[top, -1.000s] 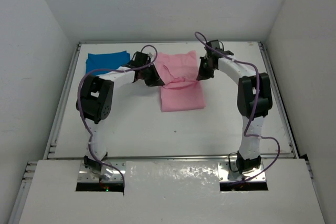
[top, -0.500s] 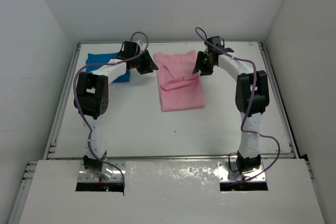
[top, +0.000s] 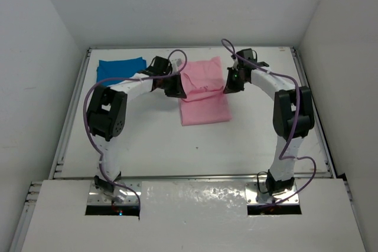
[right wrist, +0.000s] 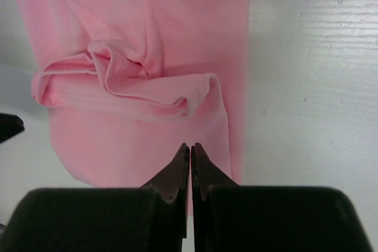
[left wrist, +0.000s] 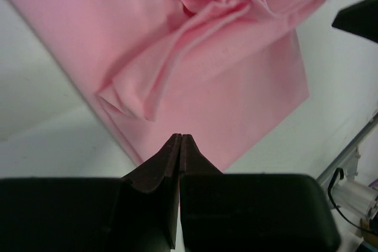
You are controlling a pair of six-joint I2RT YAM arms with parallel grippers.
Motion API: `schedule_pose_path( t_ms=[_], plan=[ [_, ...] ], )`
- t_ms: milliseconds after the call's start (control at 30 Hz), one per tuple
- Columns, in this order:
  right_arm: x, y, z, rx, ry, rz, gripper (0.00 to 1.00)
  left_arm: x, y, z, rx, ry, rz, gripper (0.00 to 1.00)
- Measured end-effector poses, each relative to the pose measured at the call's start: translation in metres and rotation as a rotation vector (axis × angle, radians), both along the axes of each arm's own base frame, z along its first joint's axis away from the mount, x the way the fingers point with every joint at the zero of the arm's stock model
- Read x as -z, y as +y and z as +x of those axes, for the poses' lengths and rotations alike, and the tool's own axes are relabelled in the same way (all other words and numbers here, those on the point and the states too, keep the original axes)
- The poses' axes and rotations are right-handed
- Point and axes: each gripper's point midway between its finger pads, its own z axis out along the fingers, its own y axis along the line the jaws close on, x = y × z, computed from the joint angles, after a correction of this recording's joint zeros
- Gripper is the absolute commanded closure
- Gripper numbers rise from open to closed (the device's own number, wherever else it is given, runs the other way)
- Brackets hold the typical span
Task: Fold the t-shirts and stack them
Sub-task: Fold the folded rectangular tshirt in 1/3 of the way
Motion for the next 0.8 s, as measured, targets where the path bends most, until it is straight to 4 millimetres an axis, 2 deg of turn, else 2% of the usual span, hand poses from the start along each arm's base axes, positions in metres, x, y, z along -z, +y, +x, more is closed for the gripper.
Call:
schedule_pose_path(
  t_ms=[133, 367, 567, 667, 800],
  plan=[
    [0.008, -0.002, -0.007, -0.005, 0.022, -0.006, 1.0, 0.004, -0.005, -0.02, 0.029, 0.026, 0.001, 1.0],
    [0.014, 0.0, -0.006, -0.005, 0.024, 0.0, 1.0, 0.008, -0.002, -0.022, 0.045, 0.033, 0.015, 1.0],
    [0.034, 0.002, -0.001, -0.006, 0.057, 0.002, 1.0, 0.03, -0.001, -0.027, 0.054, 0.086, 0.035, 1.0],
    [0.041, 0.005, 0.005, -0.009, 0.069, 0.006, 1.0, 0.039, -0.001, -0.028, 0.056, 0.102, 0.042, 1.0],
    [0.04, 0.01, 0.024, -0.01, 0.048, 0.02, 1.0, 0.051, -0.001, -0.029, 0.058, 0.124, 0.051, 1.0]
  ],
)
